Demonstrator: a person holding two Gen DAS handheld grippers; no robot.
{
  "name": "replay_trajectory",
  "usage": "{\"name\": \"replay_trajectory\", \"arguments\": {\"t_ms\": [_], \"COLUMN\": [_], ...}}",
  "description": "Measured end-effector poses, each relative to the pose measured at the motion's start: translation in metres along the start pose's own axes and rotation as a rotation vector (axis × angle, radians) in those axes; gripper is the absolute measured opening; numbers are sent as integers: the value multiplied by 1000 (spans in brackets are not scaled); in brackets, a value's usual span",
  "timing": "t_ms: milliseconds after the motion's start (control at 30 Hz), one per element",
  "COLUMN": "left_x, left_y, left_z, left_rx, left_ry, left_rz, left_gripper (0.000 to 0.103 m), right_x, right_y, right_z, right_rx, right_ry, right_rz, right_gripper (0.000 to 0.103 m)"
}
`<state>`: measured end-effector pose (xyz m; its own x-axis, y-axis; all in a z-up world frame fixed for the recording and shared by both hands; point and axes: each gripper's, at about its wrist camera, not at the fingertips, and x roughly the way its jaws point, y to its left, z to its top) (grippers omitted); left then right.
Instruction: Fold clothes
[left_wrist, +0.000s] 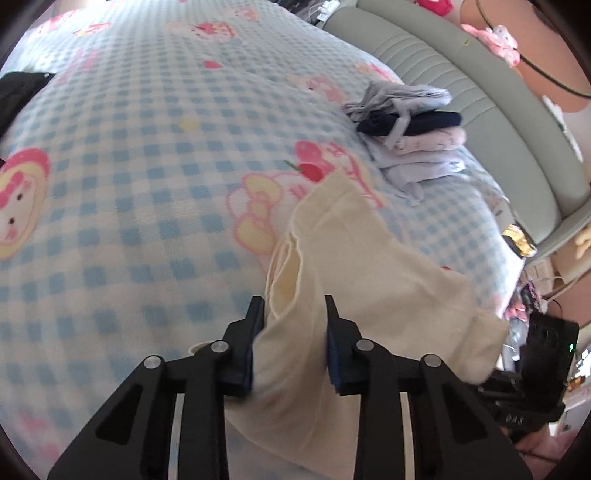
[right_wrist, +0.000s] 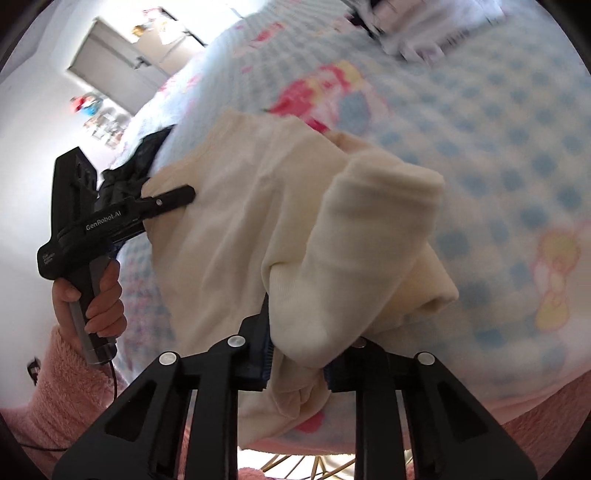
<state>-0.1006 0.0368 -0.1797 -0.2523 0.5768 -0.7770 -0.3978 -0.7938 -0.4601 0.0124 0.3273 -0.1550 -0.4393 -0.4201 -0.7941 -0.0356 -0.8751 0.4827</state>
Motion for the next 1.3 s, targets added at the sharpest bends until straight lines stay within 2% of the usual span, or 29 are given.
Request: {"name": "replay_trajectory", "arguments": {"t_ms": [67,200,267,367,400,467,500,567,633,700,833,933,1000,1100,1167,1200,1300], "left_x": [-19,-53,-59,-54,-50,-43,-42,-41,-39,-38,-34,-8,-3,-5,-11,-12,-5], "left_y": [-4,-12,-11,1,7,20,21,21,22,22,22,15,13,24,32,36,44], "left_z": [-7,-34,-50,-81,-85,-92,-90,-84,-79,-73,-62,-67,-71,-74,-76,-77,-79], "left_rx": [-7,-44,-83,-151,-165,-194,-194,-185,-177,-169,-153,-117,-94,-141,-167,-176,-214], "left_ry": [-12,-49,-50,-27,-17,0,-5,-21,-37,-53,-86,-29,-37,-49,-61,-58,-18], "left_rz": [-28,-37,-38,-27,-8,30,23,-2,-27,-51,-100,-47,-26,-42,-21,-33,-141], "left_gripper": [29,29,29,32,36,49,58,60,67,75,75,74,74,73,72,71,72], "right_x": [-12,-21,-17,-1,4,8,6,-2,-11,-15,-6,1,5,4,-1,-1,7], "right_y": [10,16,12,5,2,-1,-3,-7,-13,-21,-27,-22,-22,-28,-31,-33,-37], "right_z": [6,23,28,25,21,13,11,10,11,12,3,-4,-6,-6,-6,-6,-9], "right_rx": [-33,-58,-49,-56,-60,-49,-39,-20,-1,31,69,30,16,47,57,59,70], "right_ry": [-28,-58,-48,0,15,23,19,6,-9,-14,30,44,50,45,39,45,99], "right_rz": [17,10,2,-69,-98,-114,-112,-117,-124,-122,-102,-125,-146,-141,-139,-132,-93], "right_gripper": [19,19,20,22,25,28,30,30,32,42,43,43,42,41,41,44,52]}}
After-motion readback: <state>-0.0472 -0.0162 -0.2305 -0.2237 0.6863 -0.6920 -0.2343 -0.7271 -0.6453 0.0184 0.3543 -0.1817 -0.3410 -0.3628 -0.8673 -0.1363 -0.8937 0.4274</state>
